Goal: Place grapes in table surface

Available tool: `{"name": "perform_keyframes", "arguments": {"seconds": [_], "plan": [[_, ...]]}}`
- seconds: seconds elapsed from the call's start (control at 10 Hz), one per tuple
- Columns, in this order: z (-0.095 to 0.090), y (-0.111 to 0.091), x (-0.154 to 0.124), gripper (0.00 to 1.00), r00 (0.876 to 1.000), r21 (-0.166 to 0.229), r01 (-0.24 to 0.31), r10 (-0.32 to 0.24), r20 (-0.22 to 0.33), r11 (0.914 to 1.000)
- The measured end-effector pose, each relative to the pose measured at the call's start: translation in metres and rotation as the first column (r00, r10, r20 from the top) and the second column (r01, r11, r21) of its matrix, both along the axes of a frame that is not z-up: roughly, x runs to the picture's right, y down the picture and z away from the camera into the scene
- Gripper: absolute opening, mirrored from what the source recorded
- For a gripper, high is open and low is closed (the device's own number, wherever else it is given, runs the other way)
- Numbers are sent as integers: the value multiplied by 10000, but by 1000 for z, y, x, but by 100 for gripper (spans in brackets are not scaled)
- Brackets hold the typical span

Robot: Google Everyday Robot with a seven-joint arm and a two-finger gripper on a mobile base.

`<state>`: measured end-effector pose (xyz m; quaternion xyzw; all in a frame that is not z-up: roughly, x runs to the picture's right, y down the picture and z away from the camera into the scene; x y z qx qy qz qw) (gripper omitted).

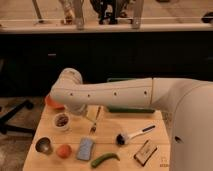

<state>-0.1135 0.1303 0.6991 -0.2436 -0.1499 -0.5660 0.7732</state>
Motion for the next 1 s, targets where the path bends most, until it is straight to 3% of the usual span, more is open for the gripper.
{"name": "perform_keyframes", "arguments": {"seconds": [0.2,0.6,1.0], "plan": [[2,3,-10,80,9998,58,179,-179,122,9998],[0,6,-67,80,9937,203,977,-986,527,9950],[6,10,-101,80,9861,141,1462,-1468,776,9892]]}}
